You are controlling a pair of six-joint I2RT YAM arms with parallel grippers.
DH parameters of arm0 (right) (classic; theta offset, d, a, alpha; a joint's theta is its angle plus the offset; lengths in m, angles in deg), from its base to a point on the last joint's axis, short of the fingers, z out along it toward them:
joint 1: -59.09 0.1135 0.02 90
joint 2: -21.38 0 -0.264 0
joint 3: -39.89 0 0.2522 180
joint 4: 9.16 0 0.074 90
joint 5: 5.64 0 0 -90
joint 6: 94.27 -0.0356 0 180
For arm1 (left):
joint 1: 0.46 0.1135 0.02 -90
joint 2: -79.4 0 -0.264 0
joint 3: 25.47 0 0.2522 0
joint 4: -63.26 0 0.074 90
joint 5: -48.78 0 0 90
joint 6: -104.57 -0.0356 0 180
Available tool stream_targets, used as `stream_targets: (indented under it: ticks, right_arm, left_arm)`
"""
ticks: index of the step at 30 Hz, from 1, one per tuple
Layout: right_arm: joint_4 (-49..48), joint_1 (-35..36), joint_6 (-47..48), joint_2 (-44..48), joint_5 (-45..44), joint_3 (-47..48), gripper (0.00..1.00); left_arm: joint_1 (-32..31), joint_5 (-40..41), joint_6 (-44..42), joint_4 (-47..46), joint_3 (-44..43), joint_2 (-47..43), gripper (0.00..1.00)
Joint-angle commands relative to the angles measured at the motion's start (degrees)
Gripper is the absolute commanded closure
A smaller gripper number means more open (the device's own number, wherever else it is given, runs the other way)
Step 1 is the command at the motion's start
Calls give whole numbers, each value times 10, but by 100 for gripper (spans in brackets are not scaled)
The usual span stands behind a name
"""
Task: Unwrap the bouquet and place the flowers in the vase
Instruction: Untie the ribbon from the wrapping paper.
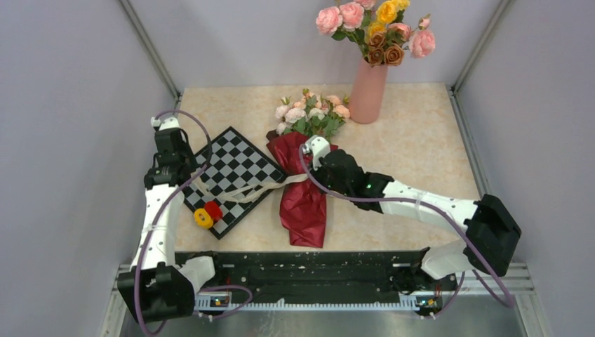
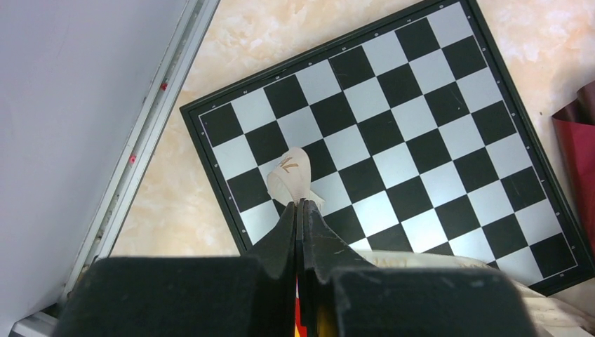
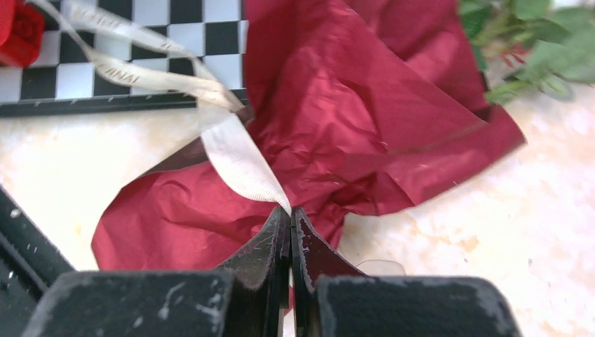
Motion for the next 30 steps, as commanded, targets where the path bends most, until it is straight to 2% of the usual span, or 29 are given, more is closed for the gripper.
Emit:
stream_targets:
  ticks: [1, 5, 12, 21, 23, 25, 27, 30]
  right_arm:
    - [-42, -4, -81, 52, -106, -38, 100]
    - [-34, -36, -157, 83, -148, -78, 100]
    - [-30, -116, -299, 121, -140, -172, 100]
    - [4, -140, -313, 104, -140, -176, 96]
    - [9, -141, -295, 109, -137, -171, 83]
    - [2, -141, -259, 119, -116, -167, 59]
    - [-10, -141, -215, 132, -77, -161, 42]
    - [-27, -140, -149, 142, 7, -144, 33]
  left_arm:
    - [5, 15, -9, -13, 5, 6, 100]
    - [5, 18, -10, -10, 5, 10, 100]
    - [6, 30, -12, -11, 6, 13, 100]
    - [11, 68, -19, -7, 2, 17, 100]
    - [14, 75, -21, -6, 2, 16, 100]
    - [16, 71, -20, -6, 3, 16, 100]
    - [16, 64, -20, -6, 2, 17, 100]
    - [17, 59, -19, -3, 0, 21, 100]
